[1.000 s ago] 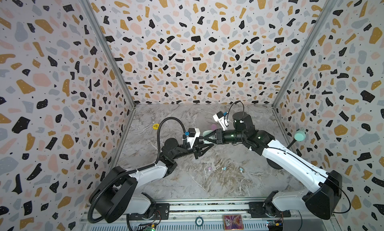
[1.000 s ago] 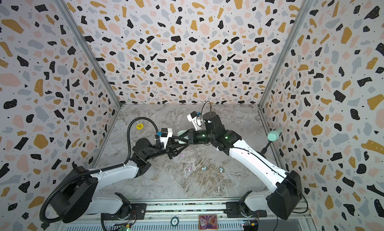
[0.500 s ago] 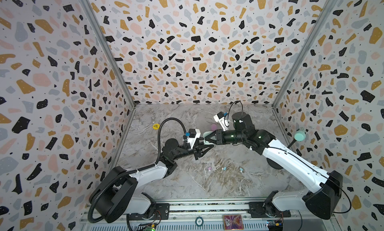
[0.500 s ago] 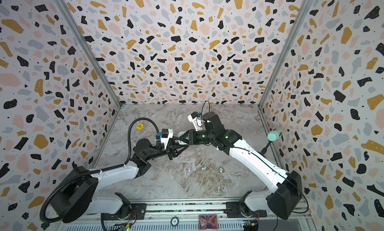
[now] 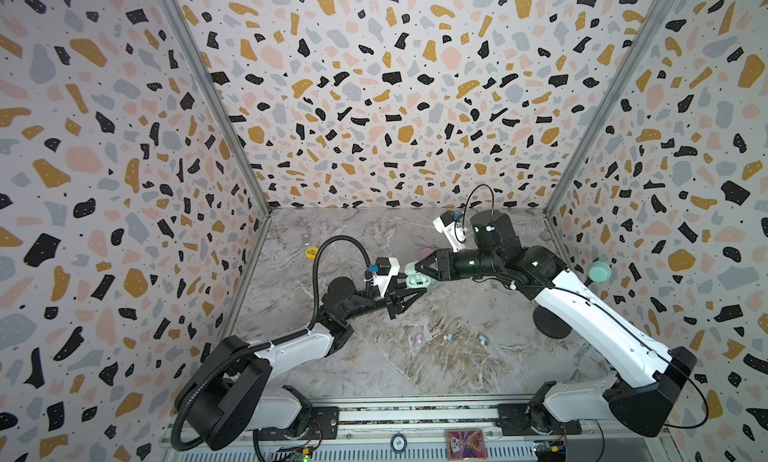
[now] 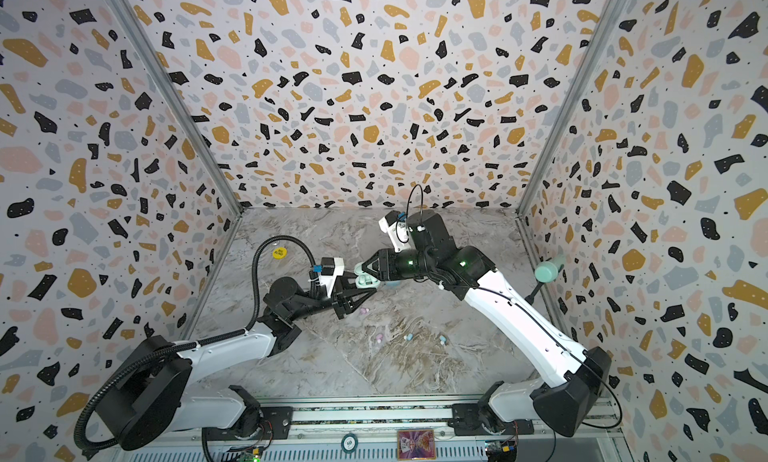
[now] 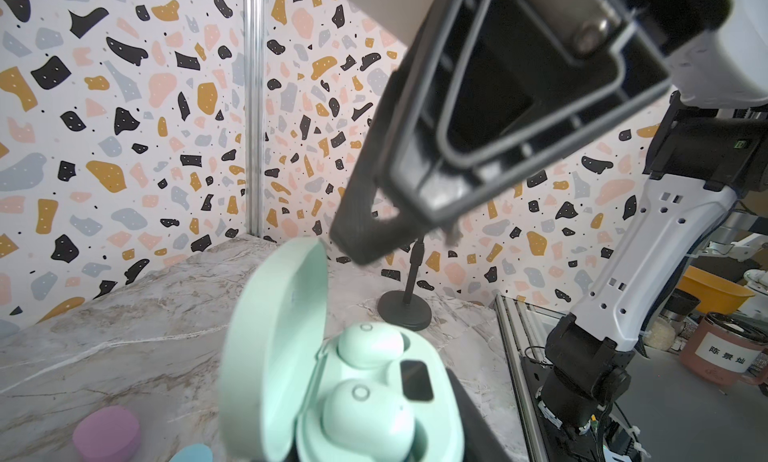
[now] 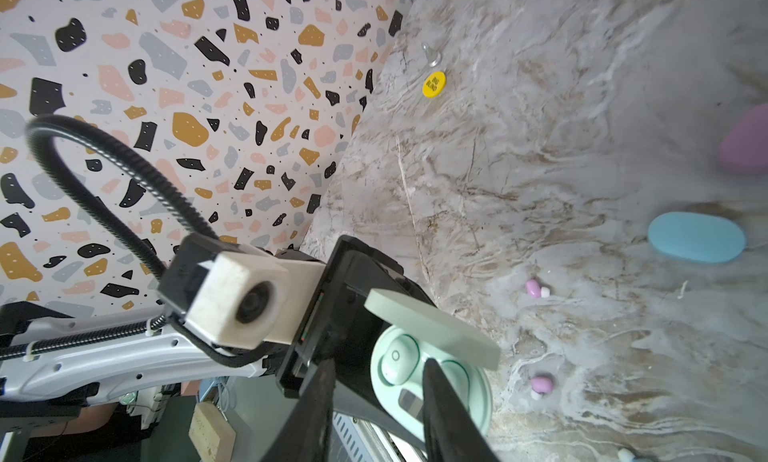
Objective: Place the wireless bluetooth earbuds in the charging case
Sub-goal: 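Press the earbud into the empty case slot with the right gripper and release, then push the case lid shut with the right gripper while the left holds the base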
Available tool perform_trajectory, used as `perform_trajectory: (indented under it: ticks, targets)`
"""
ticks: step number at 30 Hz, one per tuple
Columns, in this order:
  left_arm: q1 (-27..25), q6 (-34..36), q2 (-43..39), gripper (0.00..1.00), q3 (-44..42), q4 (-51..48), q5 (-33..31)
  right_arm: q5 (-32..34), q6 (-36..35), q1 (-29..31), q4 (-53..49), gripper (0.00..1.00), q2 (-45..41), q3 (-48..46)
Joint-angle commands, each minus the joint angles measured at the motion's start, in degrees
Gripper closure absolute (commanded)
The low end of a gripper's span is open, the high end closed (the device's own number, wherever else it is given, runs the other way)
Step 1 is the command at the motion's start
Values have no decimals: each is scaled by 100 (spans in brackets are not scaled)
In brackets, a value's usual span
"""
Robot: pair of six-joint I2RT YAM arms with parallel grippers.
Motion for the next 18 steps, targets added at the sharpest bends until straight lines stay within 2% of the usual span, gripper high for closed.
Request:
perform_trajectory:
  ticks: [1, 6, 14, 18]
  targets:
    - [-22, 113, -105, 100, 3, 249, -24, 252, -298, -123, -702, 60, 0, 403]
    - [-90, 130, -89, 100, 12, 246, 2, 500, -518, -234, -1058, 58, 426, 944]
    - [-152, 113, -110, 100, -41, 318, -41, 396, -1000, -179, -1701, 58, 1672, 2318]
    - [-152, 118, -127, 100, -40, 308, -65, 431, -1143, -51, -2087, 59, 1830, 2642]
